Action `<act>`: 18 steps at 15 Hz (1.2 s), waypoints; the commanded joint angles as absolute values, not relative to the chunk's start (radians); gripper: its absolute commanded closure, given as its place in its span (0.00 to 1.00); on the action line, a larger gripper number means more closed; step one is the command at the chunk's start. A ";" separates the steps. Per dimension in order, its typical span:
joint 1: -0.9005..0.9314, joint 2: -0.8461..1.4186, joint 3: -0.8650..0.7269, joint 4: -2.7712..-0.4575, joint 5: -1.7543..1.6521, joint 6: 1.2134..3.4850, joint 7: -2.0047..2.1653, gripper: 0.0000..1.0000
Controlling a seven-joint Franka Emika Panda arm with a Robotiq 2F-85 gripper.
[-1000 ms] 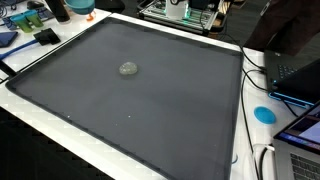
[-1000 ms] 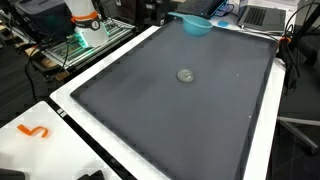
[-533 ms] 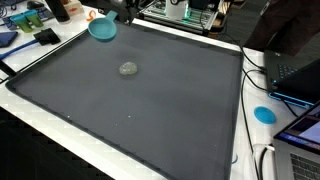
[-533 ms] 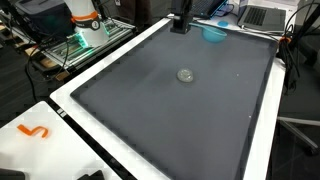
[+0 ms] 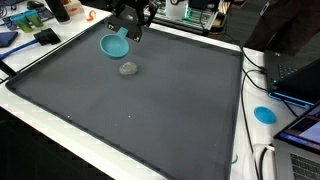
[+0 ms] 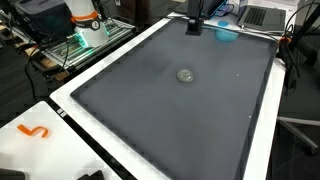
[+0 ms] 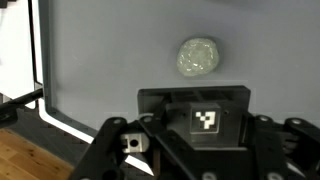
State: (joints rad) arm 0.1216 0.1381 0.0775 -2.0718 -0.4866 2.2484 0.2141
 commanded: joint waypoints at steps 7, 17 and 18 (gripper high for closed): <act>0.180 0.221 0.068 -2.035 -0.573 2.305 0.302 0.69; 0.194 0.263 0.060 -1.980 -0.566 2.305 0.298 0.69; 0.193 0.266 0.060 -1.975 -0.559 2.303 0.294 0.69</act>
State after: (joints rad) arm 0.1770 0.2512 0.0756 -1.9913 -0.5407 2.2974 0.2740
